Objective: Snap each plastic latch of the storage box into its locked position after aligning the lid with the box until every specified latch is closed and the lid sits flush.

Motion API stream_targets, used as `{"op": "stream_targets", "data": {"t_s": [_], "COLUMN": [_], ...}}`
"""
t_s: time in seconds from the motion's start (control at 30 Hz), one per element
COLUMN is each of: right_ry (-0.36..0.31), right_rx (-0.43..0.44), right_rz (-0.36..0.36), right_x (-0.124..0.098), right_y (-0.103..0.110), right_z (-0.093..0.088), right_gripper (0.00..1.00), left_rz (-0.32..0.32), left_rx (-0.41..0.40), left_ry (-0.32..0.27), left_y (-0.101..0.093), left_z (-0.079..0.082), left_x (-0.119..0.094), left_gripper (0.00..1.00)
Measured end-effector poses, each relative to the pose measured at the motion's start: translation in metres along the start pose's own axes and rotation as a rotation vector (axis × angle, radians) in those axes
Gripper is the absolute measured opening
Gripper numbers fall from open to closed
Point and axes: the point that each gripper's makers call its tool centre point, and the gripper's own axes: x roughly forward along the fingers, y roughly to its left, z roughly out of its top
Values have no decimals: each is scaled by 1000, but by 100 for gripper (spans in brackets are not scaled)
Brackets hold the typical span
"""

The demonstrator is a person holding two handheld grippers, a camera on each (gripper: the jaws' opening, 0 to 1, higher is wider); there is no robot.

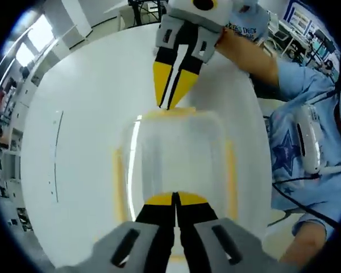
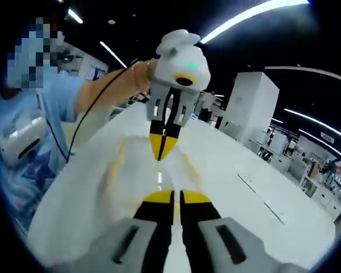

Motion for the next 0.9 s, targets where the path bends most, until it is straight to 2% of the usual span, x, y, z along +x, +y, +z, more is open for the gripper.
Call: {"op": "stream_targets", "data": {"t_s": [0.13, 0.3, 0.63, 0.9], "right_ry": [-90, -147, -143, -143], "right_rx": [29, 87, 101, 133], "right_rz": [-13, -29, -12, -23], "right_x": [-3, -7, 0, -4], "right_y": [0, -4, 5, 2], "right_z": [0, -5, -9, -15], "right_gripper": [3, 3, 1, 0], "left_rz": [-17, -33, -46, -39], "left_rx": [-12, -21, -21, -44], "left_ry": [21, 36, 81, 100], "left_y": [0, -1, 0, 5], "left_z": [0, 0, 1, -2], "left_x": [1, 1, 4, 2], "left_gripper": [0, 0, 1, 1]}}
